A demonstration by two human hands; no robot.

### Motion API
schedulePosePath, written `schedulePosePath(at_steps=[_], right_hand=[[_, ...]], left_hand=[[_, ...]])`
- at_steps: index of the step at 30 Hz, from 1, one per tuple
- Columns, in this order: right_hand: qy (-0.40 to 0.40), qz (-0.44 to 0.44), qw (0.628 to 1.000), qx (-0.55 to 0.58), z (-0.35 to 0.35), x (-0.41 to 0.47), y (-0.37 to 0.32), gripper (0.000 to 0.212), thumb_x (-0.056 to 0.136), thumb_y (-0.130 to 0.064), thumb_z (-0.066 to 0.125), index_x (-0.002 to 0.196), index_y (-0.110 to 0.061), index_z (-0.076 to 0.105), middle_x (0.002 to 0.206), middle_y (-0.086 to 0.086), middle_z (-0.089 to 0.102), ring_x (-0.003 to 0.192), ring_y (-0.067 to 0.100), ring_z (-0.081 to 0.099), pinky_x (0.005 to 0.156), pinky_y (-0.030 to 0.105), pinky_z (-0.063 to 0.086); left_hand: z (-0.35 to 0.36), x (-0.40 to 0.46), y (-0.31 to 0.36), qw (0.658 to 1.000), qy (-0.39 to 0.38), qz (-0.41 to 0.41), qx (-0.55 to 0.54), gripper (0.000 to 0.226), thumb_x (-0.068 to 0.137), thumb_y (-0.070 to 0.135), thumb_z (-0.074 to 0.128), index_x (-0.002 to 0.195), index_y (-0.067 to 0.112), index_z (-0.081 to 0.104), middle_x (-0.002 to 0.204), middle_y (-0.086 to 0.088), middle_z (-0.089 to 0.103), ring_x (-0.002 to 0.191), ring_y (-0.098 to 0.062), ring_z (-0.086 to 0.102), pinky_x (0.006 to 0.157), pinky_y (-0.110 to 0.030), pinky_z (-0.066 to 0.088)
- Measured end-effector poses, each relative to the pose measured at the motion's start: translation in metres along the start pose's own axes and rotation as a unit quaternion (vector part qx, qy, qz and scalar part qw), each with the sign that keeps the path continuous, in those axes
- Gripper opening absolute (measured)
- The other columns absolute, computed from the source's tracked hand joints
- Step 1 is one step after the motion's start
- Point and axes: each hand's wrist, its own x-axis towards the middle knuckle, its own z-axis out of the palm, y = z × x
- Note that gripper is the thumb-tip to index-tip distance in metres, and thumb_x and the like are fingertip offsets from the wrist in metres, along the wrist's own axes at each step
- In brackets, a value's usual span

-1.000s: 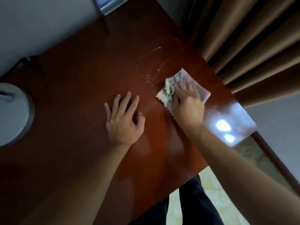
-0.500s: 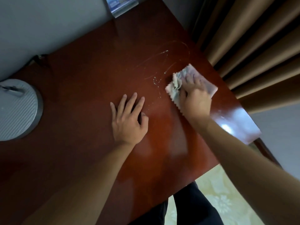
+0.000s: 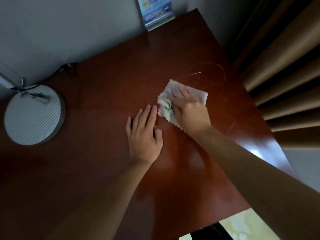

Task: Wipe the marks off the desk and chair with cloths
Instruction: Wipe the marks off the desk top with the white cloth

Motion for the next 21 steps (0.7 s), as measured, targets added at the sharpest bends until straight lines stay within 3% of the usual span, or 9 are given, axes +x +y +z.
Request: schedulePosePath(at_steps=[3,8,12,16,21], right_hand=[[0.000,0.018,1.000,0.001,0.008,-0.019,-0.016,0.037,0.091,-0.008,0.054,0.127,-0.003,0.061,0.135,0.016,0.058,0.133,0.035,0.047,0.117,0.041,0.027],[-0.017,-0.043,0.999,0.012,0.022,-0.101,-0.038,0.040,0.088,-0.011,0.054,0.126,-0.005,0.062,0.135,0.013,0.058,0.132,0.031,0.048,0.113,0.048,0.035],[-0.043,-0.079,0.996,-0.006,0.023,-0.022,-0.034,0.043,0.086,-0.017,0.053,0.126,-0.003,0.062,0.134,0.013,0.060,0.130,0.031,0.050,0.114,0.047,0.031],[-0.055,0.000,0.998,0.029,0.025,0.052,-0.034,0.039,0.096,-0.010,0.051,0.134,-0.006,0.055,0.142,0.013,0.052,0.141,0.029,0.037,0.121,0.036,0.016],[-0.044,-0.014,0.998,0.048,0.016,-0.032,-0.036,0.042,0.093,-0.017,0.041,0.127,-0.005,0.062,0.136,0.012,0.058,0.134,0.030,0.045,0.116,0.042,0.029]], left_hand=[[0.002,0.024,-0.009,0.999,0.014,-0.047,0.002,0.059,0.090,0.025,0.040,0.148,0.018,0.041,0.150,-0.003,0.047,0.142,-0.020,0.039,0.118,-0.048,0.021],[0.007,0.047,-0.017,0.998,0.012,-0.066,0.021,0.055,0.094,0.027,0.038,0.148,0.017,0.040,0.151,-0.004,0.046,0.144,-0.022,0.035,0.118,-0.053,0.020],[0.007,0.046,-0.020,0.996,0.053,-0.076,0.000,0.051,0.090,0.021,0.041,0.138,0.011,0.054,0.142,-0.006,0.056,0.137,-0.024,0.046,0.116,-0.053,0.027],[0.008,0.045,-0.020,0.990,0.096,-0.097,-0.031,0.044,0.091,0.015,0.048,0.134,0.011,0.057,0.138,-0.004,0.059,0.134,-0.021,0.049,0.117,-0.048,0.031],[0.013,0.047,-0.022,0.989,0.115,-0.085,-0.036,0.046,0.089,0.016,0.045,0.131,0.013,0.062,0.136,-0.005,0.060,0.132,-0.024,0.051,0.117,-0.049,0.031]])
